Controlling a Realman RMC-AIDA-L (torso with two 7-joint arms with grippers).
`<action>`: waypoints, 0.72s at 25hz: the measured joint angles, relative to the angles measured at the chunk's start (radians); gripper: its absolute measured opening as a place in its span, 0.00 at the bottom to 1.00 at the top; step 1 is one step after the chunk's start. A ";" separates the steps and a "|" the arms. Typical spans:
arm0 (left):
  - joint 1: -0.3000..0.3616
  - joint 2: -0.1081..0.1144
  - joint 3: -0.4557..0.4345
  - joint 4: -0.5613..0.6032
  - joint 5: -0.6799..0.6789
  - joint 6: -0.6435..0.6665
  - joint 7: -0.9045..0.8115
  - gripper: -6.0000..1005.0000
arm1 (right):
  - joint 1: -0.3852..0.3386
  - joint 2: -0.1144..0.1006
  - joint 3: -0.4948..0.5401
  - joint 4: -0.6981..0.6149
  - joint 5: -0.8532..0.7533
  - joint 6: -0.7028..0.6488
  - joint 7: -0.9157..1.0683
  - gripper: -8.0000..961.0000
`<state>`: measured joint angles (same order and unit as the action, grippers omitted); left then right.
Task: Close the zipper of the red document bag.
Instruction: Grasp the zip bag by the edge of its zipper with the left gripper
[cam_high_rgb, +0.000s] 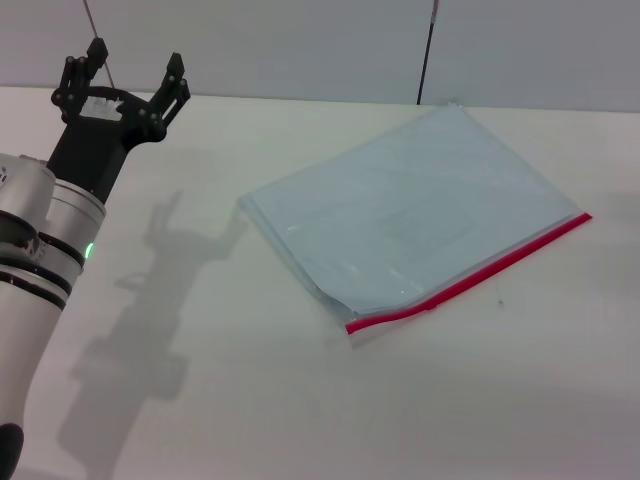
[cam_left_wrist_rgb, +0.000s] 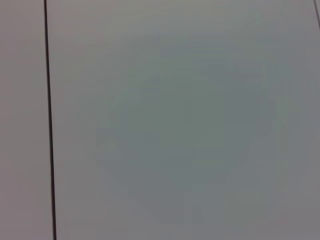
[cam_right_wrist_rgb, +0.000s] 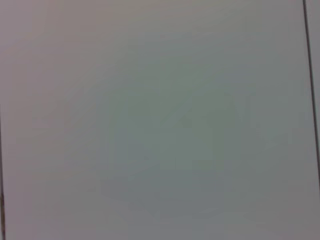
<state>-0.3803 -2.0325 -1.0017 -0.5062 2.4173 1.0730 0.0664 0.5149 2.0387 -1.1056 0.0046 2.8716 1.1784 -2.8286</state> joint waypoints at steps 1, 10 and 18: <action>0.000 0.000 0.000 0.000 0.000 0.000 0.000 0.90 | 0.000 0.000 0.003 0.000 0.000 0.000 0.000 0.83; -0.006 0.000 0.000 0.000 0.002 -0.003 -0.001 0.90 | 0.001 -0.001 0.007 0.000 0.000 -0.004 0.000 0.83; -0.055 0.013 0.088 -0.016 0.016 -0.153 -0.011 0.90 | 0.000 -0.003 0.007 0.000 0.000 -0.028 0.000 0.83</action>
<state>-0.4353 -2.0196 -0.9140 -0.5224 2.4335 0.9202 0.0556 0.5146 2.0359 -1.0983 0.0046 2.8715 1.1502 -2.8286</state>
